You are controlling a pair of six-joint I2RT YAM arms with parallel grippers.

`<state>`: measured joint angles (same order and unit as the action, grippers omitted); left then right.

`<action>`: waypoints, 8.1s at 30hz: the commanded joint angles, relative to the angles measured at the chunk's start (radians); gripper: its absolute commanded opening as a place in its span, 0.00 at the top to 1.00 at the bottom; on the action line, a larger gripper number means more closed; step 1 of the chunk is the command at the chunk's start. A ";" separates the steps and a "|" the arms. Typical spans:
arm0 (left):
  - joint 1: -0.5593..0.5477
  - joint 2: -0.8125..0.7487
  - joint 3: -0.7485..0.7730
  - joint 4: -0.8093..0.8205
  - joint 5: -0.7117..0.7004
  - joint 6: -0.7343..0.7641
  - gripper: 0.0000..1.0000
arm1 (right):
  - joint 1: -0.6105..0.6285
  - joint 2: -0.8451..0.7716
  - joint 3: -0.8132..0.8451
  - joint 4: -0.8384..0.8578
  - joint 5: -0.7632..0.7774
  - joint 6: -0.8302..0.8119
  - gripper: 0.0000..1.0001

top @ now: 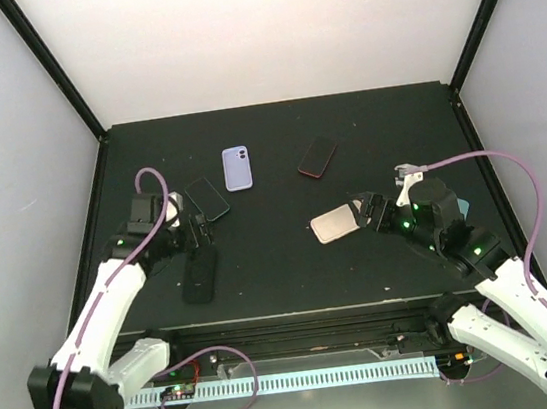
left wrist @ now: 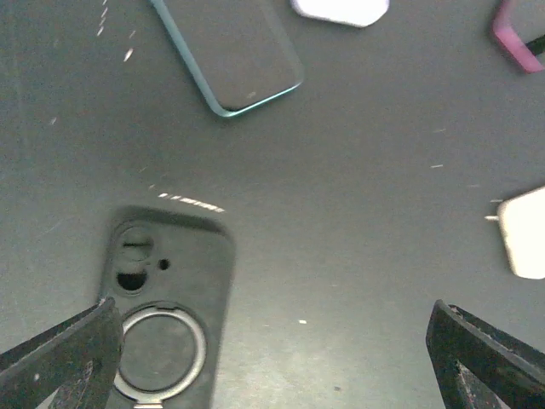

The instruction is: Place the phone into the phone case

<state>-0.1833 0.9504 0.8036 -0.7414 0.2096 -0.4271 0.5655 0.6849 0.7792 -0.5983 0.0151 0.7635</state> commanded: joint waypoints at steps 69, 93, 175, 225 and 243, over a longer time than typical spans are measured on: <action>-0.413 0.549 -0.015 0.001 -0.276 -0.133 0.19 | -0.006 -0.133 -0.030 0.042 -0.131 -0.112 0.00; -0.411 0.196 -0.030 0.503 0.397 -0.439 0.31 | 0.078 0.004 -0.366 0.623 -0.488 0.199 0.28; -0.157 -0.085 -0.234 0.201 0.293 -0.123 0.05 | 0.331 0.666 0.030 0.208 -0.034 0.060 0.54; -0.166 -0.024 -0.135 0.129 0.222 -0.068 0.02 | -0.421 1.178 0.520 0.291 -0.243 -0.230 0.19; -0.167 -0.074 -0.164 0.154 0.260 -0.143 0.02 | -0.422 1.776 1.243 0.191 -0.450 -0.268 0.20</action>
<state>-0.3477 0.8974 0.6384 -0.6125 0.4500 -0.5461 0.1452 2.3863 1.9060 -0.3599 -0.3801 0.5198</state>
